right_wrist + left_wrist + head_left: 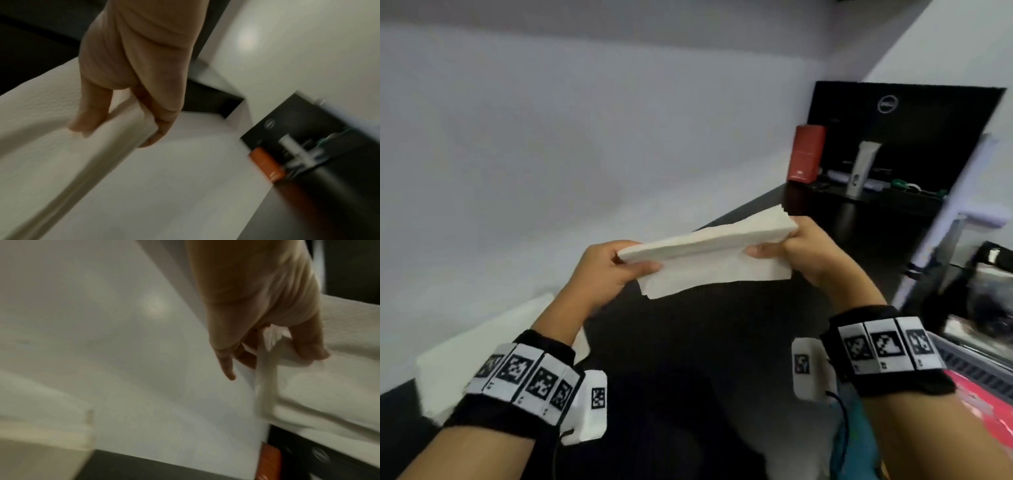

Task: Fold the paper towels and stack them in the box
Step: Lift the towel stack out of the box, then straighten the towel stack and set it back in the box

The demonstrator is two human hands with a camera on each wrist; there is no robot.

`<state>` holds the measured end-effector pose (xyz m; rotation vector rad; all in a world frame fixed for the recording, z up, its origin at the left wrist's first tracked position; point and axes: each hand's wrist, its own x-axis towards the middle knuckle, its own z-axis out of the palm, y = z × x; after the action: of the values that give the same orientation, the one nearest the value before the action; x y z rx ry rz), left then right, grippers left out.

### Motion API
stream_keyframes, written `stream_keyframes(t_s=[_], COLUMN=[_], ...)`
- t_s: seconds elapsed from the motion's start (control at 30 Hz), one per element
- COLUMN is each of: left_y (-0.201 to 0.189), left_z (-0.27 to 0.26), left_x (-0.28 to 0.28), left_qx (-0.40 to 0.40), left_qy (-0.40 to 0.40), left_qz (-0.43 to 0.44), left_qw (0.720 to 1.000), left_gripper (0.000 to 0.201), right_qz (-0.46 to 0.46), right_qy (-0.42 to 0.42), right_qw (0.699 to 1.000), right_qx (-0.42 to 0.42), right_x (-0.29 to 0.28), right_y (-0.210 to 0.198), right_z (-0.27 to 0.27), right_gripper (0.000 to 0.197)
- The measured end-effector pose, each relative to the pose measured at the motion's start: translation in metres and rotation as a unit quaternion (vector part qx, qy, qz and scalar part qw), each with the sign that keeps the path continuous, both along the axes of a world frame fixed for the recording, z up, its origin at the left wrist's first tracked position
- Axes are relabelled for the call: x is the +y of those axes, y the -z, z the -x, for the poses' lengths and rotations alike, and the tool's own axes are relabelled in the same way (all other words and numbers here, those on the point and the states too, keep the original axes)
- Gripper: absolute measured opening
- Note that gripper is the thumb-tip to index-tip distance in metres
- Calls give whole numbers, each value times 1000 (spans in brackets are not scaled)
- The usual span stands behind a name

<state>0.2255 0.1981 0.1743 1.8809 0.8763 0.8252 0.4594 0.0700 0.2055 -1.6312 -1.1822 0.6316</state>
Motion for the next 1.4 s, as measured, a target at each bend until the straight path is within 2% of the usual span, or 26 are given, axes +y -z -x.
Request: stream_keyframes(t_s=[0.07, 0.13, 0.2, 0.3, 0.37, 0.63, 0.77, 0.97, 1.1, 1.23, 1.3, 1.4], left_y=[2, 8, 15, 27, 35, 91, 111, 110, 114, 106, 88, 54], left_z=[49, 90, 123, 161, 180, 207, 210, 204, 200, 206, 216, 215], left_x=[14, 26, 35, 43, 46, 55, 59, 68, 67, 70, 72, 69], left_qx=[-111, -187, -225, -266, -275, -215, -240, -246, -224, -194, -129, 70], left_qy=[-64, -128, -190, -267, -313, -387, -406, -396, -387, -389, -403, -381], left_qz=[58, 88, 94, 89, 85, 116, 145, 97, 88, 105, 50, -76], left_qw=[990, 970, 951, 922, 905, 889, 870, 879, 890, 894, 905, 919], left_gripper=[16, 21, 24, 26, 29, 50, 62, 62, 43, 36, 40, 61], right_qz=[-6, -14, -15, 4, 17, 93, 127, 106, 148, 143, 116, 50], right_qy=[-30, -57, -79, -115, -138, -205, -213, -214, -224, -235, -240, -265], right_qw=[999, 995, 990, 982, 976, 957, 947, 940, 944, 949, 951, 951], right_qx=[35, 81, 119, 150, 168, 181, 205, 244, 194, 156, 156, 153], right_x=[43, 85, 122, 164, 187, 232, 241, 251, 251, 253, 251, 244], right_y=[7, 16, 26, 41, 54, 112, 133, 135, 145, 139, 124, 98], right_z=[43, 86, 128, 178, 199, 229, 232, 228, 223, 219, 217, 217], right_gripper=[30, 36, 42, 36, 31, 35, 36, 34, 36, 34, 29, 24])
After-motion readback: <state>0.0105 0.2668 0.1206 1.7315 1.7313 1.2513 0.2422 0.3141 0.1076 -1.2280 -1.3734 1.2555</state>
